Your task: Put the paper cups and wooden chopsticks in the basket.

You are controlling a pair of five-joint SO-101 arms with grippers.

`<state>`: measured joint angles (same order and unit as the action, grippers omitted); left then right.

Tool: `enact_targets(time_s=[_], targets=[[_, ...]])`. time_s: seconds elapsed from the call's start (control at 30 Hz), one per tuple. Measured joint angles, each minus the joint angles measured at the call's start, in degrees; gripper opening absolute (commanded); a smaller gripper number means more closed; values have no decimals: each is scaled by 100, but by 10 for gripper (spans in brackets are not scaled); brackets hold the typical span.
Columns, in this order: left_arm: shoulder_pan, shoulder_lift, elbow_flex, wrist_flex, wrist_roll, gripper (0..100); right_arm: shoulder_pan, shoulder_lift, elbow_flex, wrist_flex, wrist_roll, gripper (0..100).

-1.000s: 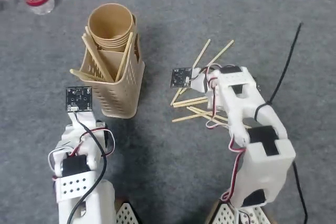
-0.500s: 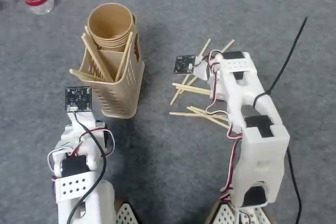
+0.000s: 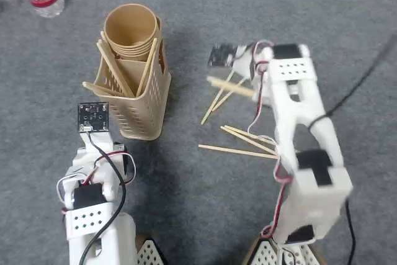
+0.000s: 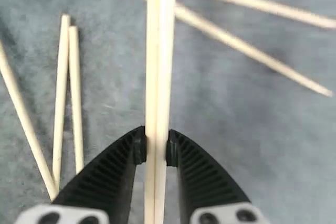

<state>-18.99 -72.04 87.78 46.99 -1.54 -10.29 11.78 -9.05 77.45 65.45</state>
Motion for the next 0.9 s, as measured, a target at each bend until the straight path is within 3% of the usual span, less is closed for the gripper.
enact_targets(time_s=[0.17, 0.53, 0.9], targets=[[0, 0, 0, 0, 0, 70, -325, -1442, -97, 26, -730, 8], [0, 0, 0, 0, 0, 70, -3051, -3165, -105, -1679, -2514, 7], [0, 0, 0, 0, 0, 70, -3226, -2892, -105, -4123, -6356, 7]])
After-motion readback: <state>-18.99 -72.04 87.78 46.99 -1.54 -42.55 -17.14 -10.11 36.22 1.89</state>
